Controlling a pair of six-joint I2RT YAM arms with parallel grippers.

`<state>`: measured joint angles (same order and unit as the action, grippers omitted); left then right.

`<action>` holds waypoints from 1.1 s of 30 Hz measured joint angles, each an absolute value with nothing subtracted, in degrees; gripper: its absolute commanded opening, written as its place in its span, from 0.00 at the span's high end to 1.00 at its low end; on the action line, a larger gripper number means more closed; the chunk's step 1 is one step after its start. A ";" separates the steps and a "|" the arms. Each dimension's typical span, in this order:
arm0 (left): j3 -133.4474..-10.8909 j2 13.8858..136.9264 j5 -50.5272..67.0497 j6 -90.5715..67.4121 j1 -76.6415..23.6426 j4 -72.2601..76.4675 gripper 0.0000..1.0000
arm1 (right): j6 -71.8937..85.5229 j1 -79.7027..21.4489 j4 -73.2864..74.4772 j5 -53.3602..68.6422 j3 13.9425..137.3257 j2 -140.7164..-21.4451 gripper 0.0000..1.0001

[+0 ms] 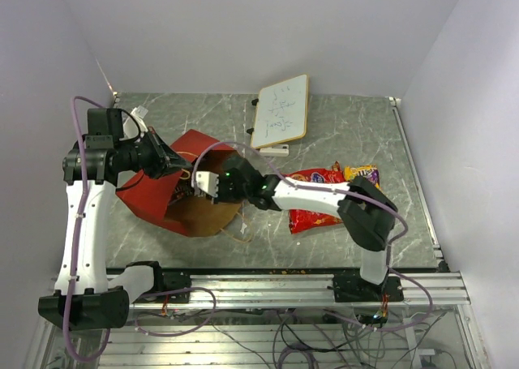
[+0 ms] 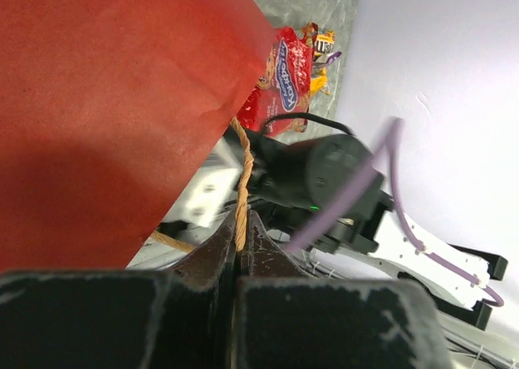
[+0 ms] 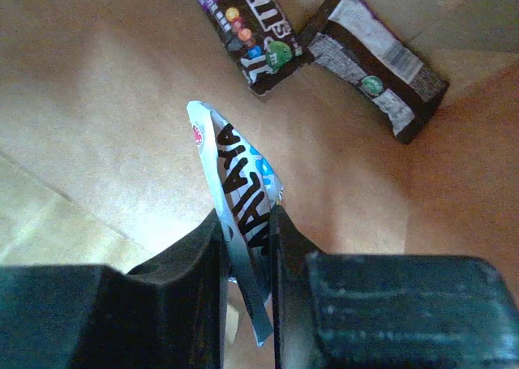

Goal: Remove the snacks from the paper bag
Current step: Take out the snack from the paper bag, then place the snack at the center of the board.

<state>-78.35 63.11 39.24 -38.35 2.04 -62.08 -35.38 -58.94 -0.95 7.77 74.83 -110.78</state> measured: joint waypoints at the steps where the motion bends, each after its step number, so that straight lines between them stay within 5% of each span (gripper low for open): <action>1: -78.35 63.09 38.96 -38.35 2.04 -62.17 0.93 | -33.50 -58.41 -1.23 9.26 73.69 -109.27 1.00; 16: -78.35 63.46 38.59 -37.91 2.04 -60.99 0.93 | -11.57 -52.64 -0.67 18.72 58.76 -79.09 1.00; 23: -77.23 63.09 38.70 -37.28 1.69 -60.77 0.93 | 1.61 -49.19 8.73 -0.05 55.59 -68.49 1.00; 33: -72.55 60.88 39.31 -36.88 0.12 -61.06 0.93 | 30.28 -32.86 35.92 -23.07 67.79 -71.99 1.00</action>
<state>-72.55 60.88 39.31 -36.88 0.12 -61.06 30.28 -32.86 35.92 -23.07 67.79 -71.99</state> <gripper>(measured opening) 0.072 0.193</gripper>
